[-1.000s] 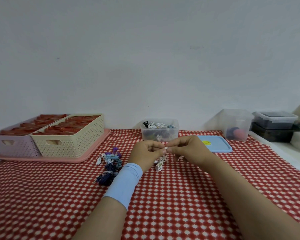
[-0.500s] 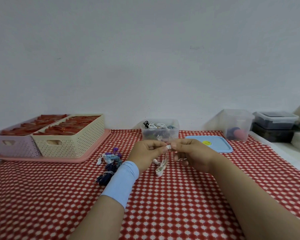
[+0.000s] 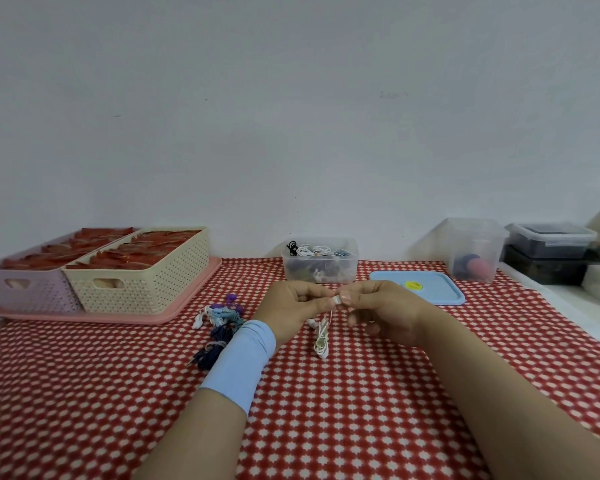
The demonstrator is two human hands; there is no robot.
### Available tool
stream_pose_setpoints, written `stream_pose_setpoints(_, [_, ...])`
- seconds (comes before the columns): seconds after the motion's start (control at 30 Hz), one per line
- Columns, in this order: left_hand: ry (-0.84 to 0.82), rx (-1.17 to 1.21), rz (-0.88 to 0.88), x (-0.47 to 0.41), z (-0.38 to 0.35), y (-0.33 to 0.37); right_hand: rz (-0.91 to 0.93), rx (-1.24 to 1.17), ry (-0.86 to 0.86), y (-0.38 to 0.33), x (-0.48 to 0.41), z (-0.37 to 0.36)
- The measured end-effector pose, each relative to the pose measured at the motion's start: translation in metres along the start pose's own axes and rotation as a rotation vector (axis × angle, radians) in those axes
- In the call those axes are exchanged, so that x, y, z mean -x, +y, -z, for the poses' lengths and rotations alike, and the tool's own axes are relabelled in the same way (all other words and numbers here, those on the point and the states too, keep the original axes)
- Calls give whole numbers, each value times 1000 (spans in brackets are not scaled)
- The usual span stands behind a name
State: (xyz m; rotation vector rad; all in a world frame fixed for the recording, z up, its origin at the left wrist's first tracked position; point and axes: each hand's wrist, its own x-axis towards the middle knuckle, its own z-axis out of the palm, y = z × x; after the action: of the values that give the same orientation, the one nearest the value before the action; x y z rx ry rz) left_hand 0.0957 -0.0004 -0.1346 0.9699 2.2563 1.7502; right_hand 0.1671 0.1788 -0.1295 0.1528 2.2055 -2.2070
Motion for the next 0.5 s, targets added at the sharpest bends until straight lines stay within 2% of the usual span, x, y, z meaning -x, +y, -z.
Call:
stream_pose_setpoints(0.17, [18, 90, 37, -2, -1, -1, 44, -79, -26, 0, -1, 0])
stream_pose_setpoints(0.33, [-10, -2, 22, -1, -1, -3, -1, 26, 39, 2, -1, 0])
stream_pose_setpoints(0.5, [11, 51, 37, -2, -2, -2, 38, -20, 59, 5, -5, 0])
